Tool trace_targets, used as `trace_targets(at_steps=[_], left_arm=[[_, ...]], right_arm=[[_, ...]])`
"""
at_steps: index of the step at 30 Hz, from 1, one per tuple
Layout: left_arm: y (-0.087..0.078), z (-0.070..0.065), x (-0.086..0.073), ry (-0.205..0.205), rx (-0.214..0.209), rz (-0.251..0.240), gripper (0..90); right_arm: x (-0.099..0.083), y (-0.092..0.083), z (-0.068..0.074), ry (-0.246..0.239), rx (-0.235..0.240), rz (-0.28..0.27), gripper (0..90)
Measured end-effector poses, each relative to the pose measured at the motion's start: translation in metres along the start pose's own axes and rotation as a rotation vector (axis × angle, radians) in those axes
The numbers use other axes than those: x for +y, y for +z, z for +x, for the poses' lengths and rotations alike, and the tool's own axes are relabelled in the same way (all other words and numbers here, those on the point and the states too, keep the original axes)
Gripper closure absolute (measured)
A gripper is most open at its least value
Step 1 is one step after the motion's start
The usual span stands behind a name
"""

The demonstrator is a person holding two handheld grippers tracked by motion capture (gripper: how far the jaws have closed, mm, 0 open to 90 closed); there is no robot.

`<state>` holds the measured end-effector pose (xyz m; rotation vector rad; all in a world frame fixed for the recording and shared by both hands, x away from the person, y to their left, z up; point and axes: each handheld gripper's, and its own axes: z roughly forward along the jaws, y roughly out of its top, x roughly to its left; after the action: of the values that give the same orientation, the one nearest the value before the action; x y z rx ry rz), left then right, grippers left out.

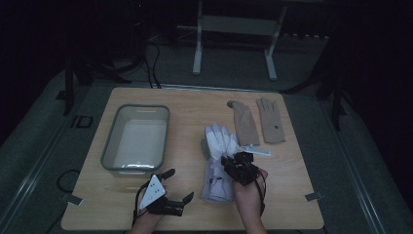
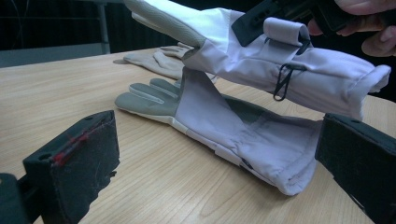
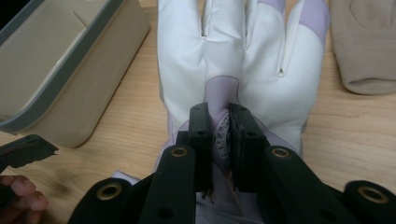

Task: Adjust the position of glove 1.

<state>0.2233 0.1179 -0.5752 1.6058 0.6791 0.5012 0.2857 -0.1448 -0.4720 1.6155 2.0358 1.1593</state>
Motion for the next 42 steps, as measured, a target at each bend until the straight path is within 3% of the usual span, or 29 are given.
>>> trace_targets(at_steps=[3, 10, 15, 21, 27, 32, 33, 35, 37, 39, 40, 42], left_arm=[[0.001, 0.000, 0.000, 0.002, 0.000, 0.003, 0.2], [0.001, 0.000, 0.000, -0.004, 0.003, 0.000, 0.2], [0.000, 0.000, 0.000, 0.002, 0.002, 0.004, 0.2], [0.000, 0.000, 0.000, -0.001, -0.003, 0.003, 0.2], [0.001, 0.000, 0.000, 0.000, -0.003, 0.005, 0.2], [0.002, 0.000, -0.001, -0.002, -0.004, 0.009, 0.2], [0.002, 0.000, -0.001, -0.002, -0.004, 0.009, 0.2], [0.002, 0.001, -0.001, -0.006, -0.004, 0.009, 0.2], [0.001, 0.001, -0.001, -0.006, -0.004, 0.008, 0.2], [0.001, 0.001, -0.001, -0.005, -0.003, 0.008, 0.2], [0.002, 0.001, -0.001, -0.005, -0.004, 0.009, 0.2], [0.002, 0.001, -0.001, -0.005, -0.003, 0.011, 0.2]], right_arm=[[-0.002, 0.002, 0.000, 0.015, -0.002, -0.009, 80.4], [-0.012, 0.017, 0.001, 0.032, 0.016, 0.028, 79.8], [-0.022, 0.031, 0.002, 0.019, -0.044, 0.018, 79.3], [-0.026, 0.035, -0.003, 0.038, -0.071, -0.011, 79.2], [-0.031, 0.043, -0.008, 0.058, -0.047, 0.003, 76.1], [-0.028, 0.037, -0.008, 0.046, -0.017, -0.004, 53.6], [-0.028, 0.037, -0.008, 0.046, -0.017, -0.004, 53.6], [-0.021, 0.031, -0.009, 0.001, 0.006, 0.004, 42.0], [-0.015, 0.027, -0.013, -0.016, 0.034, 0.000, 37.7], [-0.013, 0.025, -0.015, -0.029, 0.023, -0.009, 34.1], [-0.008, 0.020, -0.022, -0.035, 0.003, -0.016, 26.8], [-0.005, 0.016, -0.030, -0.028, -0.002, -0.019, 24.4]])
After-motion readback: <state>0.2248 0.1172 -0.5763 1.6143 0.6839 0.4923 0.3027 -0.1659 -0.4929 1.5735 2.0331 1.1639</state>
